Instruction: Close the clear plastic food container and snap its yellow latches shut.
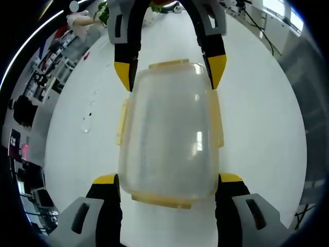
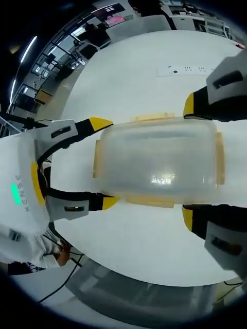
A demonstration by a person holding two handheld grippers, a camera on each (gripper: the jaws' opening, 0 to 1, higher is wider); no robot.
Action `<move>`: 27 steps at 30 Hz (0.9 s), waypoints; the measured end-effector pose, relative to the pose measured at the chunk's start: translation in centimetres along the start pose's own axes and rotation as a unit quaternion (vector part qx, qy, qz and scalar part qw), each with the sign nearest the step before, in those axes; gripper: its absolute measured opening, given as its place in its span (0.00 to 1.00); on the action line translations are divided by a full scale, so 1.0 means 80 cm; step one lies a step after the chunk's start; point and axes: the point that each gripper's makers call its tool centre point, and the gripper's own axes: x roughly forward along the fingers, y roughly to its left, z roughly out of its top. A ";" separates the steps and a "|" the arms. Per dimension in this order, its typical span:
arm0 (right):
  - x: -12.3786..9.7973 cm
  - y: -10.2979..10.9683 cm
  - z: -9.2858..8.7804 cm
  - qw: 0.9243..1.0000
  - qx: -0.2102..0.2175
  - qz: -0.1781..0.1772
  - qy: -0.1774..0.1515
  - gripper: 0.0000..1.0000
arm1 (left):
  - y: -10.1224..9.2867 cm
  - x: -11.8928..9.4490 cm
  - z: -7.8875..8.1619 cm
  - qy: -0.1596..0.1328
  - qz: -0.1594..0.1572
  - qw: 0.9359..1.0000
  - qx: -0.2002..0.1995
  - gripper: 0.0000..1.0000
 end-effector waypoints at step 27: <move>-0.035 0.017 0.000 0.998 0.046 -0.041 -0.025 0.68 | -0.009 -0.036 0.001 -0.026 0.030 0.998 -0.040 0.77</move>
